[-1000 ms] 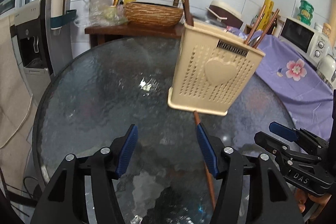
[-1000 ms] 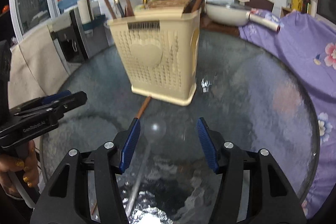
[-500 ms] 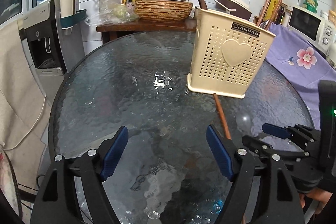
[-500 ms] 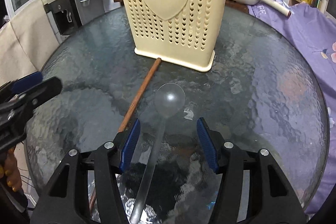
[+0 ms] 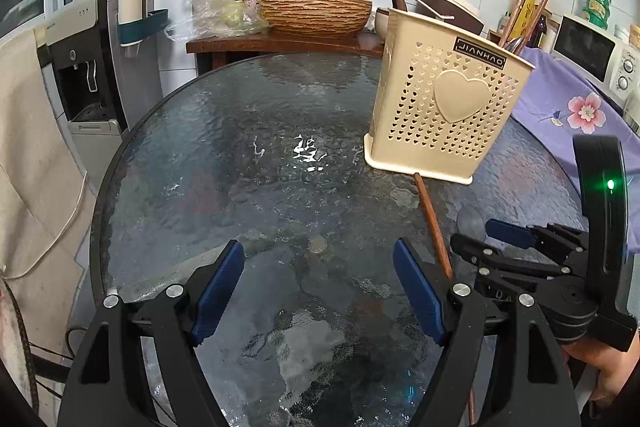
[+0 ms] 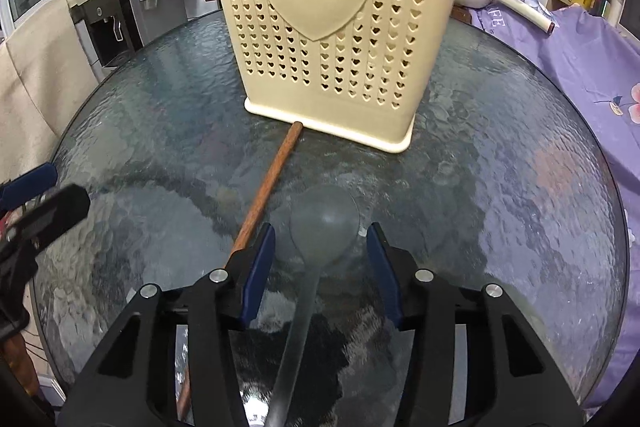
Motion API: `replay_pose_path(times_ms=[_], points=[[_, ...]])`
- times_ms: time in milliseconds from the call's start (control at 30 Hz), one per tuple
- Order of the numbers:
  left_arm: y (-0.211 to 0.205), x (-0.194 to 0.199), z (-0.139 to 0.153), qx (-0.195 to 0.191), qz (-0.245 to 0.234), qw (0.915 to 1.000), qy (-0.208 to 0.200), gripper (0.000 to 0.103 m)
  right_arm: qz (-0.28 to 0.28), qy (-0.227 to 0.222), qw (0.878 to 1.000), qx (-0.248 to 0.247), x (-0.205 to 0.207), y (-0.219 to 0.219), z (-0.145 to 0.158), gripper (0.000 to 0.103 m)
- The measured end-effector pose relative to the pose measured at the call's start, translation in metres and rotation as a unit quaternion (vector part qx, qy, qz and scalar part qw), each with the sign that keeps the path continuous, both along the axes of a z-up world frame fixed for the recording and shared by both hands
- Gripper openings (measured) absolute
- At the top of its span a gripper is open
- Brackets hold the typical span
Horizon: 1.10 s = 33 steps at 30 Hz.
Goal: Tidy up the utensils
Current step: 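Close right tool on the clear spoon while left tool closes on the last brown chopstick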
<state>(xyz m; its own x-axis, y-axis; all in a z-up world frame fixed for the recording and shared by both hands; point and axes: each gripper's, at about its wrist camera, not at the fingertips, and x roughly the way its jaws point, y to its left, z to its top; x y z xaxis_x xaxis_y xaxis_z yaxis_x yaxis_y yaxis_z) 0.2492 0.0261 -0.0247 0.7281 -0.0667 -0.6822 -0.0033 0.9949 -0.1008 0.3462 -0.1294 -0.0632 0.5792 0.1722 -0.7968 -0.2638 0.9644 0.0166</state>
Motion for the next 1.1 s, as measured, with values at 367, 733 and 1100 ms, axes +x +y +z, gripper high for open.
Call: replay_pose_path(times_ms=[367,733,1100], points=[[-0.021,0.013,-0.009,0.007,-0.028,0.9994,0.018,0.074,-0.009,-0.011,0.999,0.029,-0.001,-0.024,0.007,0.037],[-0.071,0.043,-0.016,0.011,-0.088,0.9946,0.055,0.060,-0.049,-0.026,0.998,0.039,-0.016,-0.072,0.019,0.037],[-0.099,0.077,-0.033,0.021,-0.092,0.9918,0.085,0.035,-0.054,-0.022,0.998,0.039,-0.015,-0.084,0.016,0.037]])
